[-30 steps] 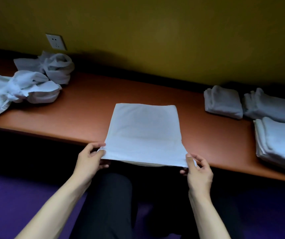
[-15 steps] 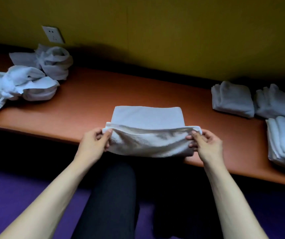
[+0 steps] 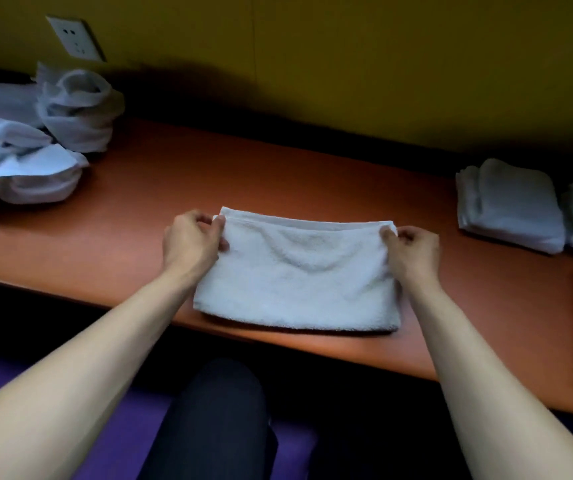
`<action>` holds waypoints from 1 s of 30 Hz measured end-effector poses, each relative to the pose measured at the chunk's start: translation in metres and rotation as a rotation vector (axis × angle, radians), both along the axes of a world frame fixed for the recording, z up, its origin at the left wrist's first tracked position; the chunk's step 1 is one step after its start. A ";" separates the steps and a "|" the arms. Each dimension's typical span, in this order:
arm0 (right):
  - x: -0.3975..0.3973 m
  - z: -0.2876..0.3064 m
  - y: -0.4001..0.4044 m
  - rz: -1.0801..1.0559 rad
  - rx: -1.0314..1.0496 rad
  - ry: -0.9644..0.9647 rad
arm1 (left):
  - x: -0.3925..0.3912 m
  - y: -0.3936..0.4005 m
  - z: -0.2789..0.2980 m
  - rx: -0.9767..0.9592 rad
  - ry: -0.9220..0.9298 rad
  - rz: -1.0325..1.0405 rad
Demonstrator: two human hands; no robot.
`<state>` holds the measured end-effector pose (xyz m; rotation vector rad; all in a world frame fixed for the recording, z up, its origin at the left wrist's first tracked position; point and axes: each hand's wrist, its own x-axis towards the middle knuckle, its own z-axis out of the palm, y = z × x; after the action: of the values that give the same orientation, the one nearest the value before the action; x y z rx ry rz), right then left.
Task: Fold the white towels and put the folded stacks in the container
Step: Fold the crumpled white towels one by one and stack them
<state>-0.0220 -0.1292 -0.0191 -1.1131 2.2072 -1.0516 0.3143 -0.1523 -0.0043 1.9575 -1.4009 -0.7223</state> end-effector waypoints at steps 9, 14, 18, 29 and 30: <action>0.021 -0.013 0.078 -0.050 0.156 0.158 | -0.006 0.074 -0.051 -0.052 -0.554 -0.580; 0.031 -0.004 0.083 -0.091 0.300 -0.165 | -0.006 0.079 -0.059 0.054 -0.598 -0.612; 0.020 0.007 0.066 -0.265 0.307 -0.776 | -0.005 0.078 -0.053 0.091 -0.570 -0.625; 0.137 0.069 0.037 0.132 -0.093 -0.385 | 0.029 0.092 -0.030 0.053 0.067 -0.245; 0.154 0.068 0.035 0.166 -0.090 -0.321 | 0.033 0.095 -0.031 0.062 0.129 -0.225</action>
<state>0.1321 -0.0942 0.0493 -1.0607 1.8026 -1.1746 0.3468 -0.0574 -0.0353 1.7809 -1.5506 -0.9879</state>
